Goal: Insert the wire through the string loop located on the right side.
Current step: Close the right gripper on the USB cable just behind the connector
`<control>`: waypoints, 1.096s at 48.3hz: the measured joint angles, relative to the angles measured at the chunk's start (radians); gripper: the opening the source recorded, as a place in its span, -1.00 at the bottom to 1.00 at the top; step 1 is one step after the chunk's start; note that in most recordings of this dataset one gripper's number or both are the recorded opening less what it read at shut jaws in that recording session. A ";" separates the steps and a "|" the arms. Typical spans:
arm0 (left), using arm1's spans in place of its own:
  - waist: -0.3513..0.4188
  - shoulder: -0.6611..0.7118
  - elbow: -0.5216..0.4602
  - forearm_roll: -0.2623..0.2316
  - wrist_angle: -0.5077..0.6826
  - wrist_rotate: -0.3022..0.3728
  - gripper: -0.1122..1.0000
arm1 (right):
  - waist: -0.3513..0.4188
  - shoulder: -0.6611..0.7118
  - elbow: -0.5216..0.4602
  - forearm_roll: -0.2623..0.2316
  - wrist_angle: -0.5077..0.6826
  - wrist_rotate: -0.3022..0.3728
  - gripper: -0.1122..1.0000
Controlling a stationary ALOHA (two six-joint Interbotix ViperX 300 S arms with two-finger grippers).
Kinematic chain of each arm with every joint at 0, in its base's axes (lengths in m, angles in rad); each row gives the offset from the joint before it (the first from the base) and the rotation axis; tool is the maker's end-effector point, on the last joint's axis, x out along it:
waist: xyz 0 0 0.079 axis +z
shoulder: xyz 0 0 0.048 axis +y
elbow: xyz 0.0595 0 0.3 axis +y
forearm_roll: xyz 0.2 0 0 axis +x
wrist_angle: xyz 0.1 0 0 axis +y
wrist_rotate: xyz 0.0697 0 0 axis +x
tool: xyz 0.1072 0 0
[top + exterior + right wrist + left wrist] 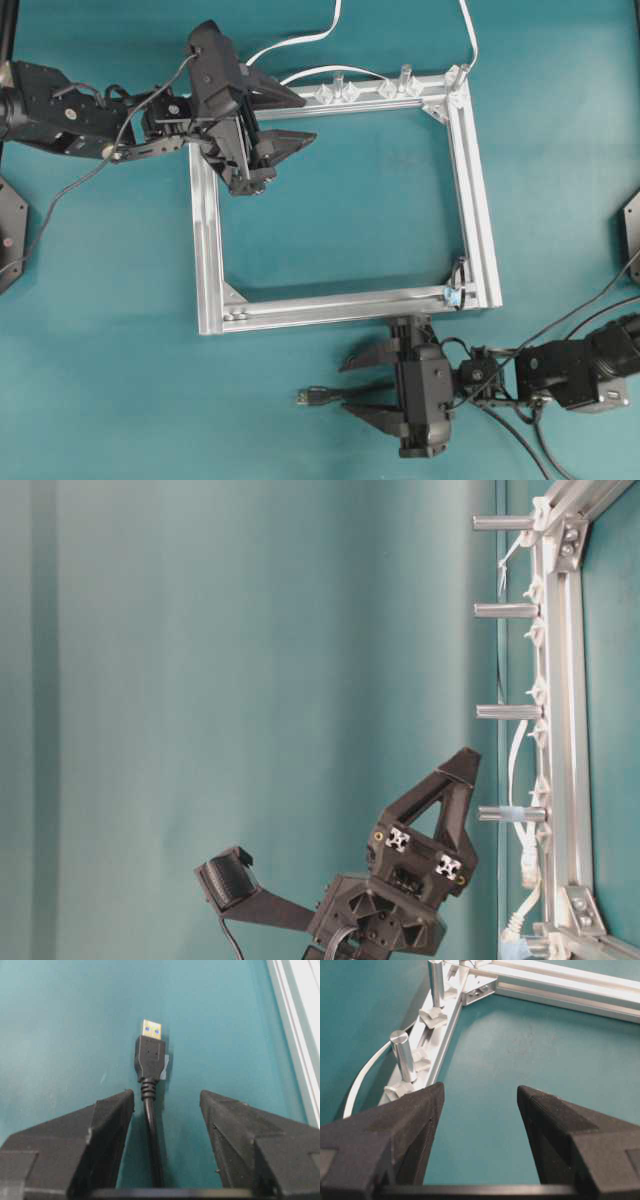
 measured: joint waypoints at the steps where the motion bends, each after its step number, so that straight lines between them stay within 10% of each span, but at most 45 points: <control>1: -0.002 0.000 0.000 0.000 0.000 0.000 0.36 | -0.002 0.002 -0.002 0.000 0.000 -0.002 0.43; 22: -0.011 0.000 0.000 0.000 0.008 0.000 0.36 | -0.008 0.046 -0.037 -0.003 0.005 0.000 0.39; 35: -0.011 0.000 0.000 0.000 0.020 -0.002 0.36 | -0.006 0.048 -0.040 -0.009 0.037 0.002 -0.57; 53: -0.015 -0.002 0.000 0.002 0.021 0.000 0.36 | -0.023 0.035 -0.043 -0.009 0.075 0.002 -0.58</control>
